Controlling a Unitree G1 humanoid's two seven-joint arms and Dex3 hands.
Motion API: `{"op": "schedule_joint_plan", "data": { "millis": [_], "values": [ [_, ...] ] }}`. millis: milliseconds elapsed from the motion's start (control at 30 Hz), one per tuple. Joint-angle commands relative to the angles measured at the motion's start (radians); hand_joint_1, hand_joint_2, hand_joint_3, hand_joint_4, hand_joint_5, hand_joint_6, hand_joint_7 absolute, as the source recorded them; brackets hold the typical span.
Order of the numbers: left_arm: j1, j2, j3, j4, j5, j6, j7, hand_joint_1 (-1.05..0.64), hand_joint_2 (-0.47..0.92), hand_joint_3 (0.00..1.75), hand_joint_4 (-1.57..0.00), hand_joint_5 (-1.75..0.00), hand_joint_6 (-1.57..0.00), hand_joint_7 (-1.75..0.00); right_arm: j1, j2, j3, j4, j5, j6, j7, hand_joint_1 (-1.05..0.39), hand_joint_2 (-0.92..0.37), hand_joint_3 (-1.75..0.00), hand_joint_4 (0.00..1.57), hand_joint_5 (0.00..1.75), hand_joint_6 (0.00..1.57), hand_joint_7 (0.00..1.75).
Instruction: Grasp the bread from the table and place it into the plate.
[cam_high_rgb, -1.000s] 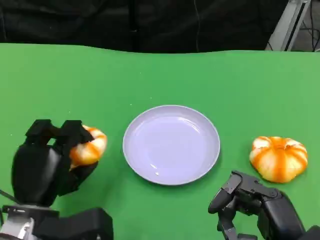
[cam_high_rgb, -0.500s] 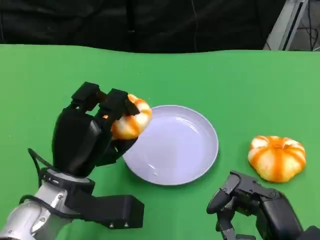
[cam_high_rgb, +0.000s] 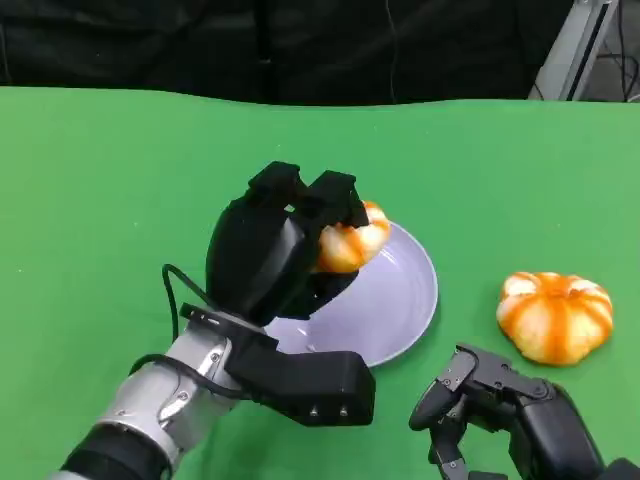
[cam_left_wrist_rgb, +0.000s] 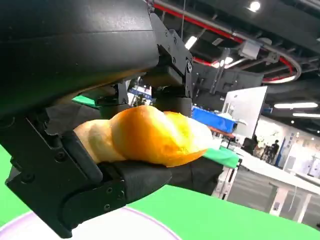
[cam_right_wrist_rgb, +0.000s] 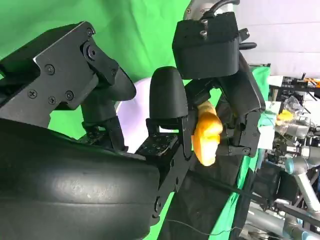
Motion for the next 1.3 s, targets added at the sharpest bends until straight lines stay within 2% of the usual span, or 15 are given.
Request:
{"op": "schedule_joint_plan", "data": {
  "millis": [33, 67, 100, 133, 167, 200, 233, 267, 300, 400, 567, 667, 933, 1200, 1300],
  "values": [
    [-0.024, 0.002, 0.005, 0.011, -0.045, 0.044, -0.112, -0.18, 0.25, 1.42, -0.93, -1.75, -0.69, -1.75, 0.007, -0.005, -0.005, -0.006, 0.009, -0.01, -0.003, 0.04, -0.42, -1.28, 0.72, 1.66, 0.73, 1.35],
    [-0.029, -0.004, 0.006, 0.008, -0.069, 0.074, -0.195, -0.22, 0.44, 1.1, -0.75, -1.57, -0.64, -1.27, 0.009, -0.004, -0.004, -0.008, 0.01, -0.01, -0.003, 0.03, -0.42, -1.28, 0.71, 1.66, 0.73, 1.35],
    [-0.031, -0.009, 0.006, 0.002, -0.087, 0.097, -0.255, -0.24, 0.53, 0.92, -0.69, -1.51, -0.65, -1.05, 0.011, -0.004, -0.003, -0.009, 0.01, -0.01, -0.003, 0.03, -0.42, -1.28, 0.71, 1.66, 0.73, 1.35],
    [-0.031, -0.01, 0.007, -0.006, -0.099, 0.113, -0.293, -0.25, 0.59, 0.83, -0.66, -1.48, -0.66, -0.93, 0.012, -0.003, -0.003, -0.009, 0.01, -0.01, -0.003, 0.03, -0.43, -1.27, 0.71, 1.66, 0.73, 1.35],
    [-0.036, 0.008, -0.008, -0.04, -0.103, 0.157, -0.415, -0.25, 0.61, 0.78, -0.65, -1.46, -0.67, -0.87, 0.01, -0.005, -0.004, -0.008, 0.008, -0.012, -0.003, 0.03, -0.43, -1.27, 0.71, 1.65, 0.73, 1.35],
    [-0.038, 0.022, -0.018, -0.068, -0.105, 0.192, -0.51, -0.42, 0.78, 0.52, -0.26, -0.92, -0.31, -0.56, 0.008, -0.005, -0.004, -0.006, 0.006, -0.015, -0.003, 0.03, -0.43, -1.27, 0.72, 1.66, 0.73, 1.35],
    [-0.038, 0.03, -0.024, -0.091, -0.106, 0.219, -0.579, -0.48, 0.85, 0.4, -0.13, -0.72, -0.2, -0.44, 0.008, -0.006, -0.004, -0.006, 0.005, -0.016, -0.003, 0.04, -0.43, -1.27, 0.72, 1.66, 0.73, 1.35],
    [-0.032, 0.037, -0.028, -0.121, -0.104, 0.254, -0.646, -0.52, 0.89, 0.35, -0.07, -0.62, -0.14, -0.38, 0.008, -0.005, -0.004, -0.008, 0.005, -0.012, -0.003, 0.04, -0.43, -1.27, 0.72, 1.66, 0.73, 1.35],
    [-0.025, 0.038, -0.028, -0.145, -0.102, 0.279, -0.682, -0.64, 0.91, 0.34, -0.03, -0.36, -0.07, -0.28, 0.008, -0.004, -0.004, -0.01, 0.006, -0.007, -0.003, 0.03, -0.42, -1.27, 0.72, 1.66, 0.74, 1.36],
    [-0.01, 0.045, -0.03, -0.206, -0.104, 0.345, -0.785, -0.78, 0.92, 0.4, 0.0, -0.1, -0.01, -0.17, 0.009, -0.005, -0.004, -0.015, 0.007, -0.002, 0.0, 0.03, -0.42, -1.28, 0.72, 1.65, 0.73, 1.36],
    [0.003, 0.057, -0.036, -0.254, -0.108, 0.39, -0.849, -0.82, 0.92, 0.44, 0.0, -0.03, 0.0, -0.12, 0.012, -0.003, -0.002, -0.02, 0.009, 0.004, 0.0, 0.03, -0.43, -1.27, 0.72, 1.66, 0.73, 1.35],
    [0.011, 0.073, -0.04, -0.271, -0.117, 0.407, -0.906, -0.95, 0.92, 0.59, 0.0, 0.0, 0.0, -0.01, 0.013, -0.001, -0.002, -0.024, 0.017, 0.011, 0.004, 0.05, -0.43, -1.28, 0.72, 1.66, 0.72, 1.36],
    [0.087, 0.128, -0.004, -0.373, -0.168, 0.372, -0.919, -1.01, 0.92, 0.67, 0.0, 0.0, 0.0, 0.0, 0.017, -0.003, -0.007, 0.001, 0.033, -0.006, 0.007, 0.04, -0.4, -1.31, 0.72, 1.69, 0.73, 1.37],
    [0.201, 0.172, 0.07, -0.489, -0.237, 0.29, -0.869, -0.91, 0.92, 0.58, 0.0, 0.0, 0.0, 0.0, 0.019, -0.005, -0.016, 0.007, 0.032, -0.001, 0.001, 0.03, -0.41, -1.29, 0.75, 1.64, 0.76, 1.35],
    [0.234, 0.188, 0.097, -0.523, -0.259, 0.264, -0.863, -0.84, 0.92, 0.47, 0.0, 0.0, 0.0, 0.0, 0.014, -0.006, -0.022, 0.016, 0.039, -0.006, 0.005, 0.03, -0.4, -1.29, 0.76, 1.62, 0.78, 1.35]
  ]
}}
